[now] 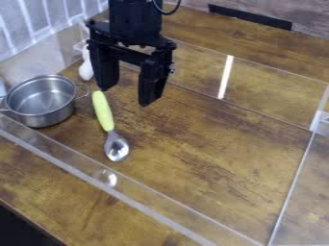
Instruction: Move the green spoon to the right
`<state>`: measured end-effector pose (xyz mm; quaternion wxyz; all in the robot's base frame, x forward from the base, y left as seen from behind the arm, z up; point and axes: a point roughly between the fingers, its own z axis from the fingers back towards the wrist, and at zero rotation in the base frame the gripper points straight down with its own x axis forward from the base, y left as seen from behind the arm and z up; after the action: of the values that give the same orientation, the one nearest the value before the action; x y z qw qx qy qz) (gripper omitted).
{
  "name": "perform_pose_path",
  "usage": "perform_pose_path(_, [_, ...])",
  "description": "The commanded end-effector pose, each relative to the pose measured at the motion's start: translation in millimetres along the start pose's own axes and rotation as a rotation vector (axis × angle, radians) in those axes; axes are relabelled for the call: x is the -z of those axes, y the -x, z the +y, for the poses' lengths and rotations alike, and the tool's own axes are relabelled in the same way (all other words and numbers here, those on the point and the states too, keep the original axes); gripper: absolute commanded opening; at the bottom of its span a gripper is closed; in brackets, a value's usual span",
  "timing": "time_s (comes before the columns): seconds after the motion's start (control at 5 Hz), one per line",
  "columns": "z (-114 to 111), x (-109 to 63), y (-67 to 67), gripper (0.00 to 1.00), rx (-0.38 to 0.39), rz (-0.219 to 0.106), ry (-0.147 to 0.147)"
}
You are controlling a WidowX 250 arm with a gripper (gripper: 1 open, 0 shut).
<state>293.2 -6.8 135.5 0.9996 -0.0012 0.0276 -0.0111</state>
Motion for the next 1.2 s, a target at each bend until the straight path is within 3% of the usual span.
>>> perform_pose_path(0.0, [6.5,14.1,4.6,1.0,-0.065,0.03,0.003])
perform_pose_path(0.2, [16.5,17.5,1.8,1.0,-0.215,0.033,0.008])
perform_pose_path(0.6, [48.8,15.0,-11.4,1.0,-0.698,-0.082,0.061])
perform_pose_path(0.8, [56.5,25.8,-19.1,1.0,-0.844,-0.1,0.078])
perform_pose_path(1.0, [59.5,39.8,-11.7,1.0,-0.9,-0.1,0.08])
